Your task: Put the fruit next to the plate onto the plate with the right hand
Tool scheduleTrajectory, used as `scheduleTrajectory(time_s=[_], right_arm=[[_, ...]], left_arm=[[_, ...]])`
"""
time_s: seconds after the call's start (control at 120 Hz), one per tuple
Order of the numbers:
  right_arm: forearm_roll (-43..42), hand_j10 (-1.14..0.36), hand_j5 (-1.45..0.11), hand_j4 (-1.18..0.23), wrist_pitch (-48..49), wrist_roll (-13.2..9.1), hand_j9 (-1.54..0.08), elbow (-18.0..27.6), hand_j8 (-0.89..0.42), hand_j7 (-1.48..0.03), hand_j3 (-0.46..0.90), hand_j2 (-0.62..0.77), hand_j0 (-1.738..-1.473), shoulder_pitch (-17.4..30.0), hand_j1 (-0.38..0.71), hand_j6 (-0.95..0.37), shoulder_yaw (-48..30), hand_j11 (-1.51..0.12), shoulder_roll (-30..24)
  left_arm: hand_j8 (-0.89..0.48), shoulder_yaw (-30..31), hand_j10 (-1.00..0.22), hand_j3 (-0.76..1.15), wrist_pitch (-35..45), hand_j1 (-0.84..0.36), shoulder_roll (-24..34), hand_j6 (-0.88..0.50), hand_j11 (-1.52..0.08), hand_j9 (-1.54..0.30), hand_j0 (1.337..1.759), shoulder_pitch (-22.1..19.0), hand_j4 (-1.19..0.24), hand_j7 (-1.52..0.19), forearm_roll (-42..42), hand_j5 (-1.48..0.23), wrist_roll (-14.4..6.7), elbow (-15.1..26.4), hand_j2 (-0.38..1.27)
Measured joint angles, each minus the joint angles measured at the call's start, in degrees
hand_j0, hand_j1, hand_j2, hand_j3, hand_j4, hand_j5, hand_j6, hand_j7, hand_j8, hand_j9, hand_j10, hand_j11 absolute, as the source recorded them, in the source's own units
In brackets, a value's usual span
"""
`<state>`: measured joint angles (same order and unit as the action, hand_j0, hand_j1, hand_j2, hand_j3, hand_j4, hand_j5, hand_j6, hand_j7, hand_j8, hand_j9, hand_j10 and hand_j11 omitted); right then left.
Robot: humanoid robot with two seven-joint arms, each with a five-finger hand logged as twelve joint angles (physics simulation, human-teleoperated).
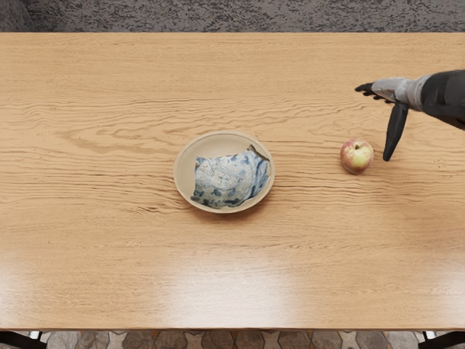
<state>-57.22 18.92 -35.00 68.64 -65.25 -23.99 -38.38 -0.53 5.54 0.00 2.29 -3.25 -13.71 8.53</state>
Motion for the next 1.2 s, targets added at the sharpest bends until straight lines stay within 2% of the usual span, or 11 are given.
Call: scheduleTrajectory(time_s=[0.1, 0.192, 0.333, 0.517, 0.967, 1.2], right_arm=[[-2.5, 0.0, 0.0, 0.0, -9.5, 0.0, 0.0, 0.1, 0.0, 0.0, 0.0, 0.0, -1.658, 0.9, -0.35, -0.01, 3.7, 0.0, 3.1], [-3.3, 0.0, 0.0, 0.0, -13.5, 0.0, 0.0, 1.0, 0.0, 0.0, 0.0, 0.0, -1.658, 3.0, -0.35, -0.01, 5.2, 0.0, 4.4], [-3.5, 0.0, 0.0, 0.0, -16.7, 0.0, 0.0, 4.4, 0.0, 0.0, 0.0, 0.0, -1.658, 6.7, -0.35, -0.01, 5.4, 0.0, 3.5], [-3.3, 0.0, 0.0, 0.0, -22.4, 0.0, 0.0, 5.4, 0.0, 0.0, 0.0, 0.0, -1.658, 10.1, -0.35, -0.01, 3.6, 0.0, 2.8], [-3.2, -0.09, -0.12, -0.09, -33.1, 0.0, -0.12, 0.7, -0.09, -0.12, 0.0, -0.02, -1.658, 13.7, -0.24, -0.1, 3.6, -0.12, 5.2], [-2.7, -0.14, -0.18, -0.14, -34.8, 0.0, -0.18, -0.2, -0.14, -0.17, 0.0, -0.02, -1.658, 14.4, -0.19, -0.14, 3.6, -0.18, 7.3]], left_arm=[[0.0, 0.0, 0.0, 0.0, 0.0, 0.34, 0.0, 0.0, 0.0, -0.01, 1.658, 0.0, 0.0, -0.01, 0.0, -0.01, 0.0, 0.0, 0.0], [0.0, 0.0, 0.0, 0.0, 0.0, 0.34, 0.0, 0.0, 0.0, -0.01, 1.658, 0.0, 0.0, -0.01, 0.0, -0.01, 0.0, 0.0, 0.0], [0.0, 0.0, 0.0, 0.0, 0.0, 0.34, 0.0, 0.0, 0.0, -0.01, 1.658, 0.0, 0.0, -0.01, 0.0, -0.01, 0.0, 0.0, 0.0], [0.0, 0.0, 0.0, 0.0, 0.0, 0.34, 0.0, 0.0, 0.0, -0.01, 1.658, 0.0, 0.0, -0.01, 0.0, -0.01, 0.0, 0.0, 0.0], [0.0, 0.0, 0.0, 0.0, 0.0, 0.34, 0.0, 0.0, 0.0, 0.0, 1.658, 0.0, 0.0, -0.01, 0.0, -0.01, 0.0, 0.0, 0.0], [0.0, 0.0, 0.0, 0.0, 0.0, 0.34, 0.0, 0.0, 0.0, 0.0, 1.658, 0.0, 0.0, -0.01, 0.0, -0.01, 0.0, 0.0, 0.0]])
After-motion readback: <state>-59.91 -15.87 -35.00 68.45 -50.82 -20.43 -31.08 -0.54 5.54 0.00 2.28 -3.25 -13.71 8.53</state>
